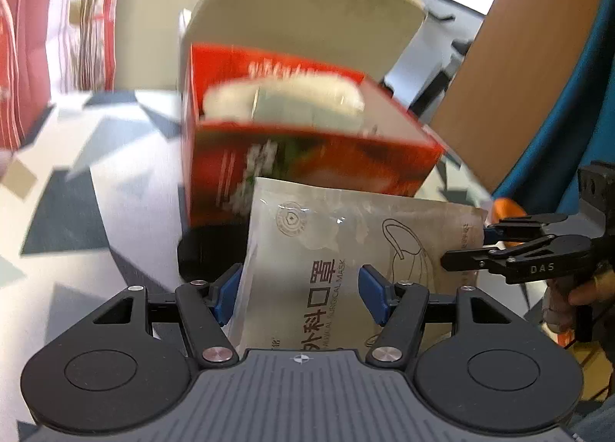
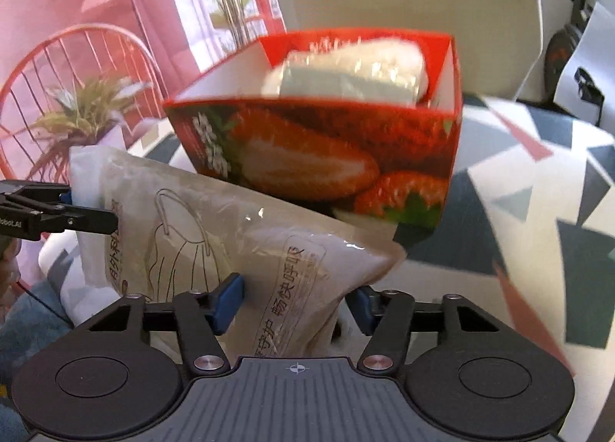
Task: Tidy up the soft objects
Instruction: 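Lift the white mask bag with both grippers and carry it over the red box, then lower the mask bag into the red box and open both grippers, then close the left gripper on the black glove while the right gripper grasps it too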
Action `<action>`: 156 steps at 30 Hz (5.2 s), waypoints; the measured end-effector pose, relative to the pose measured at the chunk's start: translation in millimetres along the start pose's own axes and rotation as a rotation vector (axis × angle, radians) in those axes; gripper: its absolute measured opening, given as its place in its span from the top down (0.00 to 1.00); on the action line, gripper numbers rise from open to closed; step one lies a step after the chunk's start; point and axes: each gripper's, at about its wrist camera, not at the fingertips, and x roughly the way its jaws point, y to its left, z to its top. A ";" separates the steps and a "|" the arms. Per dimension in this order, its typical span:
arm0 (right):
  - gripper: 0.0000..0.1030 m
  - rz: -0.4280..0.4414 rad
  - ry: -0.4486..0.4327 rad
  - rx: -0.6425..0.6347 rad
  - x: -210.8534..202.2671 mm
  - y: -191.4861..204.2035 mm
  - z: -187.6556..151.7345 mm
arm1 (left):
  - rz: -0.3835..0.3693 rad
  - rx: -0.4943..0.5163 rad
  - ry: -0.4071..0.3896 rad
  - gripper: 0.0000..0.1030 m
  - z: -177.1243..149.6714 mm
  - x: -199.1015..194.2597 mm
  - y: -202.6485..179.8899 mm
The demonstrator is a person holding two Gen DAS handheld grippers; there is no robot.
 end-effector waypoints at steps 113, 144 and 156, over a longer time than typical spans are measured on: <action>0.81 -0.246 0.246 -0.281 168.0 -52.7 180.0 | 0.197 0.104 0.294 0.67 170.3 195.9 26.5; 0.33 -0.236 -0.331 -0.010 10.0 -34.6 126.7 | 0.318 0.229 -0.193 0.25 119.8 56.4 -43.7; 0.33 -0.170 -0.418 0.097 -18.6 -9.9 34.1 | 0.318 0.150 -0.194 0.25 19.1 13.8 -45.8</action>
